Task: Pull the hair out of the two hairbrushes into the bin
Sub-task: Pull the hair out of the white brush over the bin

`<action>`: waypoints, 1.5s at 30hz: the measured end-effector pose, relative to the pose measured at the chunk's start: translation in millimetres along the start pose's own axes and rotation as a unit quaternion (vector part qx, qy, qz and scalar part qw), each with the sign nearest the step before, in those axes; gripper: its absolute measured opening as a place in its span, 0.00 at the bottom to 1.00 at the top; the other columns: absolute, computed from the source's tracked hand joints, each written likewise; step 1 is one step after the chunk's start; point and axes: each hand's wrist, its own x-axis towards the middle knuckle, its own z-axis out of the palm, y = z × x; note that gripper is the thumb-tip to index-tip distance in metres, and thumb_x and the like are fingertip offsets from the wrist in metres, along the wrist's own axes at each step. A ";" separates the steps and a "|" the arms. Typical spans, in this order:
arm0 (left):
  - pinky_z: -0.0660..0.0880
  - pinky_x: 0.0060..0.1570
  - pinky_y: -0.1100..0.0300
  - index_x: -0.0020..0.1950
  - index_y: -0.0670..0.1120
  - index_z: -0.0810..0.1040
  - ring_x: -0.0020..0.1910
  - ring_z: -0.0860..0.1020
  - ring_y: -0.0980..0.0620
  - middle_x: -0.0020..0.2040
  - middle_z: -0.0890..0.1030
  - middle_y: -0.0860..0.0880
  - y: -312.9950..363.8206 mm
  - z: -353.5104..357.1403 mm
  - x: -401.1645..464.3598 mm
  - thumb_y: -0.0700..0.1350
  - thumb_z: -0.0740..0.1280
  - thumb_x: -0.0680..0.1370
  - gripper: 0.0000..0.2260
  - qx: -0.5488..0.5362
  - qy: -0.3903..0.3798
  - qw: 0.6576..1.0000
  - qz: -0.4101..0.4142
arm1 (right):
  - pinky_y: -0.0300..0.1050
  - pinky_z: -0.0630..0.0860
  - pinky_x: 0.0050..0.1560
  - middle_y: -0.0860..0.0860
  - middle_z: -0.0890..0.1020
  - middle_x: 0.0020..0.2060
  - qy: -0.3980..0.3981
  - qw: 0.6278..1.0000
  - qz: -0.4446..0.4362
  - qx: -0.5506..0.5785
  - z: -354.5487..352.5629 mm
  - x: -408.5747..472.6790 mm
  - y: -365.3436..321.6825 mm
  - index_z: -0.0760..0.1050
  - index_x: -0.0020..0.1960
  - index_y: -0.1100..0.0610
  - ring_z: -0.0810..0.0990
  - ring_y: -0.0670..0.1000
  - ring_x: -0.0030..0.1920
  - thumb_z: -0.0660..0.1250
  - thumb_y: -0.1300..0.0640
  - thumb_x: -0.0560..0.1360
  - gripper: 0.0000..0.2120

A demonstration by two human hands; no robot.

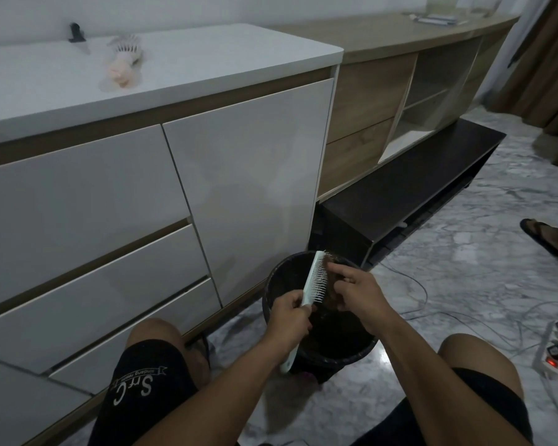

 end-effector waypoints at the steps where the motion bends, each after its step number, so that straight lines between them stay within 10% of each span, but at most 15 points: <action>1: 0.71 0.30 0.63 0.61 0.42 0.79 0.33 0.74 0.54 0.48 0.82 0.44 -0.2 -0.1 -0.1 0.36 0.61 0.79 0.13 -0.005 0.002 1.000 -0.003 | 0.60 0.81 0.56 0.47 0.80 0.44 -0.006 1.000 0.004 -0.004 -0.6 -0.1 -0.9 0.75 0.69 0.51 0.82 0.57 0.52 0.60 0.69 0.76 0.25; 8: 0.74 0.30 0.64 0.62 0.45 0.79 0.35 0.75 0.55 0.47 0.81 0.46 -5.7 -1.6 0.6 0.37 0.61 0.79 0.14 0.037 0.003 0.999 0.016 | 0.54 0.81 0.56 0.52 0.82 0.50 0.021 0.999 0.022 0.040 -5.7 1.0 3.7 0.81 0.56 0.52 0.82 0.53 0.52 0.66 0.66 0.74 0.15; 12: 0.79 0.50 0.51 0.63 0.48 0.79 0.46 0.80 0.44 0.52 0.84 0.45 -6.7 -2.2 0.8 0.38 0.61 0.79 0.15 0.081 0.003 0.995 0.053 | 0.50 0.80 0.56 0.51 0.84 0.50 0.131 0.990 -0.012 0.057 -5.0 4.9 10.0 0.80 0.52 0.52 0.82 0.51 0.52 0.75 0.54 0.70 0.11; 17: 0.71 0.35 0.69 0.65 0.48 0.78 0.43 0.76 0.54 0.52 0.83 0.43 -8.8 0.4 -2.2 0.40 0.61 0.80 0.15 0.120 -0.024 0.989 0.078 | 0.42 0.78 0.53 0.46 0.85 0.46 0.166 0.984 -0.054 0.030 -6.4 4.9 15.0 0.83 0.55 0.52 0.82 0.44 0.50 0.74 0.58 0.73 0.12; 24: 0.72 0.34 0.63 0.61 0.48 0.78 0.35 0.75 0.55 0.47 0.81 0.47 -5.9 -2.3 -1.5 0.38 0.61 0.80 0.13 0.048 -0.018 0.998 0.031 | 0.48 0.83 0.45 0.58 0.85 0.45 0.247 0.959 0.001 0.136 -11.4 14.1 18.9 0.82 0.46 0.57 0.84 0.51 0.41 0.69 0.66 0.76 0.06; 33: 0.74 0.34 0.61 0.63 0.47 0.78 0.35 0.75 0.54 0.52 0.83 0.41 2.5 -5.4 1.5 0.38 0.61 0.80 0.14 0.055 -0.036 0.997 0.035 | 0.56 0.82 0.52 0.53 0.83 0.53 0.101 0.980 0.029 0.169 -9.5 11.4 20.3 0.78 0.55 0.55 0.82 0.54 0.55 0.74 0.58 0.73 0.12; 40: 0.74 0.33 0.61 0.61 0.45 0.78 0.34 0.75 0.54 0.49 0.82 0.45 0.5 -5.5 5.4 0.39 0.61 0.79 0.12 0.054 -0.012 0.998 0.027 | 0.49 0.81 0.46 0.58 0.84 0.48 0.226 0.960 0.031 0.166 -15.8 16.5 23.2 0.81 0.51 0.58 0.83 0.58 0.51 0.69 0.67 0.74 0.09; 45: 0.75 0.34 0.58 0.59 0.44 0.78 0.34 0.76 0.53 0.51 0.83 0.41 2.1 -5.4 5.8 0.38 0.60 0.79 0.12 0.058 -0.014 0.998 0.020 | 0.60 0.80 0.55 0.54 0.81 0.51 0.111 0.957 0.003 0.269 -12.6 9.9 14.6 0.76 0.59 0.59 0.82 0.54 0.51 0.64 0.72 0.76 0.15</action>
